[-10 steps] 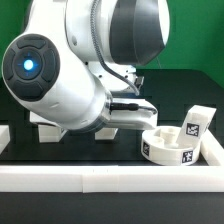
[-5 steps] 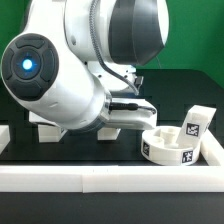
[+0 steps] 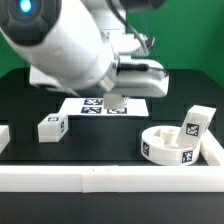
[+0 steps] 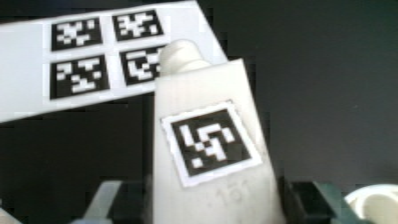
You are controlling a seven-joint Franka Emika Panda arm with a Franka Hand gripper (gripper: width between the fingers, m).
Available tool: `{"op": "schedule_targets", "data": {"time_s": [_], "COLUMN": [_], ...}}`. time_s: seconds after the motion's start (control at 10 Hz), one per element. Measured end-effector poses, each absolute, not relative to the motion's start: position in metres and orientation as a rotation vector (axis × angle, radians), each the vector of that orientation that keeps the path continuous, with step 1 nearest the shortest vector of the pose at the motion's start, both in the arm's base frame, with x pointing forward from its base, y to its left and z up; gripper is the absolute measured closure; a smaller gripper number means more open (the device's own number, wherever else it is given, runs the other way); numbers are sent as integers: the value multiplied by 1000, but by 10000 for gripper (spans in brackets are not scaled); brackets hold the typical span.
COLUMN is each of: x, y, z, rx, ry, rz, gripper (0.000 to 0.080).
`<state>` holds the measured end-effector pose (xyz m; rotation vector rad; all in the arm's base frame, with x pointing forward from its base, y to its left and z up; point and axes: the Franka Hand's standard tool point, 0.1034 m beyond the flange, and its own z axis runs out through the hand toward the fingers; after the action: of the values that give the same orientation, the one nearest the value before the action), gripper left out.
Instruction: Assemble stool
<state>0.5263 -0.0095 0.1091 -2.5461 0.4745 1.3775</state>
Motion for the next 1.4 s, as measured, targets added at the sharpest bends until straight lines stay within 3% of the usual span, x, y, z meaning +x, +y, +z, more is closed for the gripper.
{"op": "schedule_targets", "data": {"time_s": [0.4,0.9,1.4], "x": [549,582,585], "y": [-12,9,30], "z": [99,122,129], "rx": [-2658,-2909,-2968], "ry": [497,549,554], "rz": [1161,339,-524], "gripper": [474,474,474]}}
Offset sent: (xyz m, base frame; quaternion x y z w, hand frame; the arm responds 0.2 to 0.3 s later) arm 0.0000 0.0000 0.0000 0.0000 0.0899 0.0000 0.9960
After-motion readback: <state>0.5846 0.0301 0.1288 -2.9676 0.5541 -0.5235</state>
